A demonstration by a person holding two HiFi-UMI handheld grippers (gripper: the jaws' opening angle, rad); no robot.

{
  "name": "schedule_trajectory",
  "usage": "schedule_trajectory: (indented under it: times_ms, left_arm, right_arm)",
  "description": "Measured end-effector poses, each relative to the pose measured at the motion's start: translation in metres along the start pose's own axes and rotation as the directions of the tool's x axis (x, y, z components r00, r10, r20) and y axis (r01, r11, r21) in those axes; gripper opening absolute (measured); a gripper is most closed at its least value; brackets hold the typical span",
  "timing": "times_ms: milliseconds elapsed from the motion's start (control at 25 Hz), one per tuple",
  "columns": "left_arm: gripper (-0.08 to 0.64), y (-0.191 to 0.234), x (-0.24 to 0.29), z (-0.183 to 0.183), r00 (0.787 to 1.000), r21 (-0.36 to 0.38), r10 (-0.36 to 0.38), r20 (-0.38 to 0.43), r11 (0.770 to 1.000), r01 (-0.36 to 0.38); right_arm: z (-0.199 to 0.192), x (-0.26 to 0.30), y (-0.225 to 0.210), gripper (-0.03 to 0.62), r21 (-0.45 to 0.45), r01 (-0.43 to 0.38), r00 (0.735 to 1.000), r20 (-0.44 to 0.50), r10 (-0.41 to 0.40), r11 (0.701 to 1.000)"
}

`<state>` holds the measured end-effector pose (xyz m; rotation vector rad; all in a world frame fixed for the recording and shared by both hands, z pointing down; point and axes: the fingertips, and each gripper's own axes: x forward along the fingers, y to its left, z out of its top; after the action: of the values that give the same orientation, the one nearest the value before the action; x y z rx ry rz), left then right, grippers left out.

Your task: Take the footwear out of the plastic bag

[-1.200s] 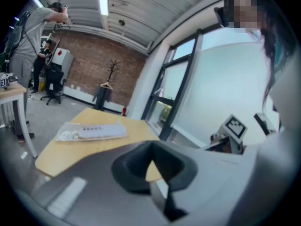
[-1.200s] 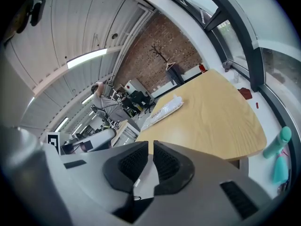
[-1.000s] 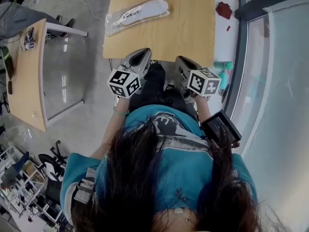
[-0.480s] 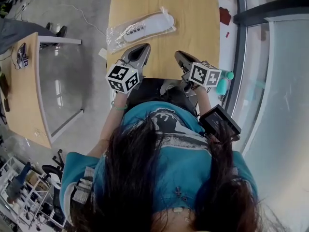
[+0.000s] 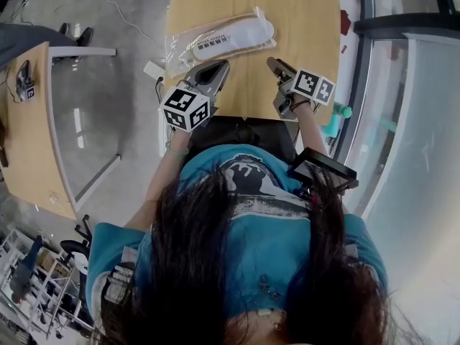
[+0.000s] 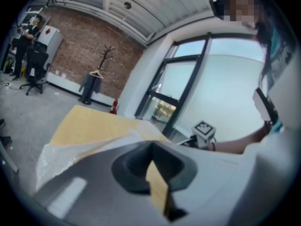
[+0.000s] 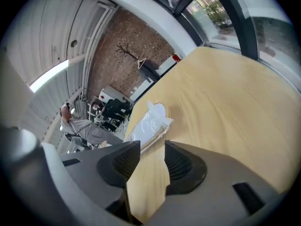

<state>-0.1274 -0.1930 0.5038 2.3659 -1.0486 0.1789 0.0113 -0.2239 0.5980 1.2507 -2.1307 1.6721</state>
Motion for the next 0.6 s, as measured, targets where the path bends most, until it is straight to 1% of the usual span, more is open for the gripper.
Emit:
schedule_trajectory:
  times_ms: [80, 120, 240, 400, 480, 560, 600]
  left_arm:
    - [0.003, 0.003, -0.001, -0.003, 1.0, -0.005, 0.001, -0.008, 1.0, -0.001]
    - [0.003, 0.004, -0.002, -0.004, 1.0, -0.004, 0.002, -0.01, 1.0, -0.002]
    - [0.003, 0.007, -0.005, -0.004, 1.0, -0.008, 0.016, -0.003, 1.0, -0.016]
    - [0.003, 0.014, -0.011, -0.004, 0.998, -0.029, 0.061, 0.017, 0.998, -0.061]
    - [0.003, 0.018, -0.015, -0.004, 0.996, -0.045, 0.082, 0.022, 0.996, -0.081]
    - [0.003, 0.02, -0.02, -0.006, 0.995, -0.064, 0.098, 0.025, 0.993, -0.096]
    - [0.003, 0.022, -0.022, -0.007, 0.994, -0.073, 0.105, 0.026, 0.992, -0.103]
  right_arm:
    - [0.005, 0.012, -0.006, 0.147, 0.089, -0.035, 0.999, 0.005, 0.034, 0.995]
    - [0.007, 0.018, -0.009, 0.153, 0.118, -0.042, 0.999, 0.007, 0.041, 0.992]
    - [0.015, 0.032, -0.019, 0.156, 0.167, -0.047, 0.999, 0.014, 0.045, 0.985]
    - [0.023, 0.05, -0.032, 0.158, 0.245, -0.047, 0.999, 0.022, 0.043, 0.968]
    - [0.024, 0.058, -0.037, 0.156, 0.26, -0.037, 0.999, 0.017, 0.034, 0.965]
    - [0.026, 0.065, -0.037, 0.152, 0.284, -0.052, 0.999, 0.027, 0.046, 0.957]
    - [0.028, 0.068, -0.036, 0.152, 0.311, -0.068, 0.998, 0.036, 0.06, 0.948]
